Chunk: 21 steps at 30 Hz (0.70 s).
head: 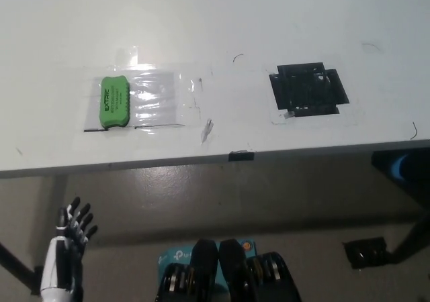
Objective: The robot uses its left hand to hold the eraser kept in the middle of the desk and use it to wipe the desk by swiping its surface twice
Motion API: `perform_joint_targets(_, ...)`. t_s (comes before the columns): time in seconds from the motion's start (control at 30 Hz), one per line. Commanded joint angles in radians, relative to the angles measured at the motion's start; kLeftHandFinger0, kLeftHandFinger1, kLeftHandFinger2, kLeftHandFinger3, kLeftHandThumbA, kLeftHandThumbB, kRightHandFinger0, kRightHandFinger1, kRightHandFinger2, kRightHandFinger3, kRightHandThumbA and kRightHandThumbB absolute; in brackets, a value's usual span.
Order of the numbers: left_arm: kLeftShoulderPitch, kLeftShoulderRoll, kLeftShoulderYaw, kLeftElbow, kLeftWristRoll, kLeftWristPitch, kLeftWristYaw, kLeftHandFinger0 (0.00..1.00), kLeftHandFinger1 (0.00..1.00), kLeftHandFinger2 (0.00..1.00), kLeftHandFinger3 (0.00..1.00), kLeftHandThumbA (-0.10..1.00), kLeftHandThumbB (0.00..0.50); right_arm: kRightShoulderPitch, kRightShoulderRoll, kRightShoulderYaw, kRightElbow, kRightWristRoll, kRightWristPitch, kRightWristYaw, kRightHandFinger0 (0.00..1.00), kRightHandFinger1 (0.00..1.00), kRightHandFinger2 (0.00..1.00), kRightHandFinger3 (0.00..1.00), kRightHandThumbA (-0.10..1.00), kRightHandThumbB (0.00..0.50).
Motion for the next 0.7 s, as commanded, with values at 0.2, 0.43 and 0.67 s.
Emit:
perform_joint_targets(0.2,-0.157,0.19,0.065,-0.354,-0.032,0.21,-0.023,1.0,1.0,1.0,1.0,1.0,0.264,-0.014,-0.028,-0.011,-0.053,0.007,0.033,-0.021,1.0,1.0,1.0,1.0,1.0,0.252)
perform_joint_targets(0.43,-0.418,0.315,-0.018,0.006,0.216,0.002,0.039,1.0,1.0,1.0,1.0,1.0,0.135,-0.006,-0.031,-0.008,-0.07,0.001,0.032,-0.025,1.0,1.0,1.0,1.0,1.0,0.243)
perform_joint_targets(0.67,-0.672,0.416,-0.226,0.52,0.545,-0.241,0.217,1.0,1.0,1.0,1.0,1.0,0.168,-0.011,-0.039,-0.005,-0.065,0.007,0.027,-0.019,1.0,1.0,1.0,1.0,1.0,0.233)
